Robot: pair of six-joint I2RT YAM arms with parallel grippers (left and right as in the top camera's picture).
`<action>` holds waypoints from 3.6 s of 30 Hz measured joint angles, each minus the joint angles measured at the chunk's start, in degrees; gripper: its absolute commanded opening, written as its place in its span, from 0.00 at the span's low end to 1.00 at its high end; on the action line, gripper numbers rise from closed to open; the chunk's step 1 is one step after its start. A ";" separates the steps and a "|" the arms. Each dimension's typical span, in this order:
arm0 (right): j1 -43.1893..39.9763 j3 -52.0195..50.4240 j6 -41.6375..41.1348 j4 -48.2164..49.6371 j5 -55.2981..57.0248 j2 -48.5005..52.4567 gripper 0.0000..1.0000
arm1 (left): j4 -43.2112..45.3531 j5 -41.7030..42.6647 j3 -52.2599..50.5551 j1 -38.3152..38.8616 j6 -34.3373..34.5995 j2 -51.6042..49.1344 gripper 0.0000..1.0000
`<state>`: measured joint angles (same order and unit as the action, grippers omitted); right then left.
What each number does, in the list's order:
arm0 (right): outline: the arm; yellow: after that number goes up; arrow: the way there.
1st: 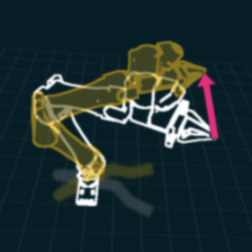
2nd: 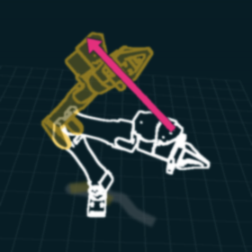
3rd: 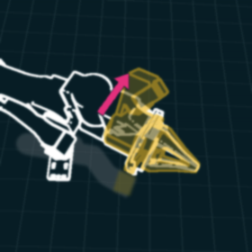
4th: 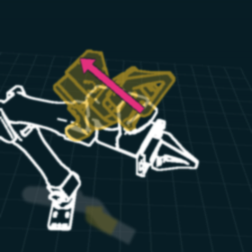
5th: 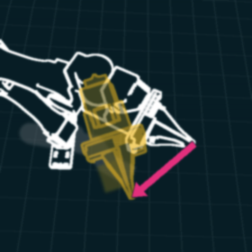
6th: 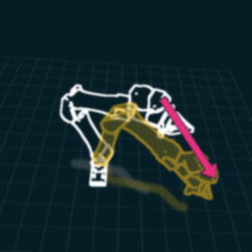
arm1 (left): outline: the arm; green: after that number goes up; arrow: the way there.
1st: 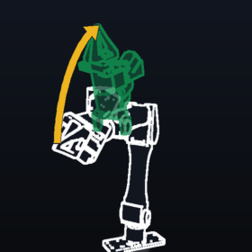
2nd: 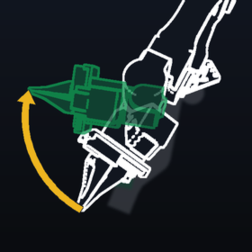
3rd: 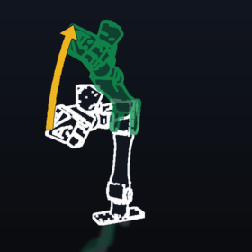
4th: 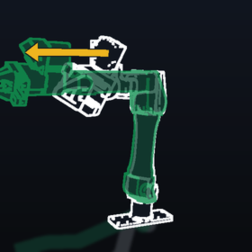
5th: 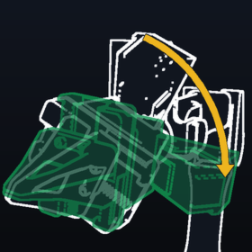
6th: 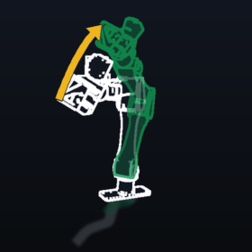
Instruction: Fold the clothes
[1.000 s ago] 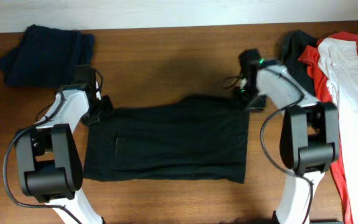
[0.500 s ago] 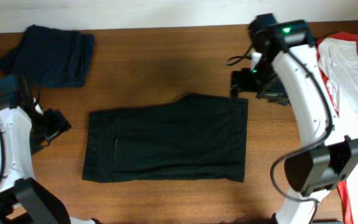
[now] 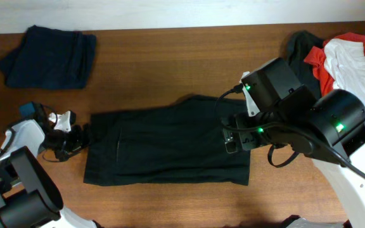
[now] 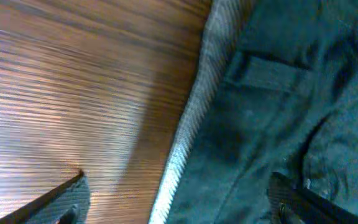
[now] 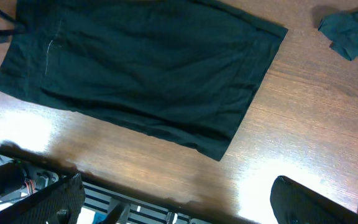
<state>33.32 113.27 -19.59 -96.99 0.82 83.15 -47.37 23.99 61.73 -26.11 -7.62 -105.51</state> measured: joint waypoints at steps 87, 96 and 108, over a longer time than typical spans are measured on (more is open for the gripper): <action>-17.40 -46.27 5.81 67.76 -21.51 25.16 0.04 | -6.38 -24.90 9.35 44.68 24.83 4.26 0.99; -19.52 -30.71 5.03 41.05 -16.72 24.35 0.04 | -5.77 -24.92 9.29 44.54 24.81 4.26 0.99; -19.54 -32.92 0.13 23.02 -0.61 24.26 0.57 | -5.73 -24.92 9.29 44.54 24.83 4.26 0.99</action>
<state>13.78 80.36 -19.46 -73.97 0.21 107.42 -53.10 -0.93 71.02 18.44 17.21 -101.25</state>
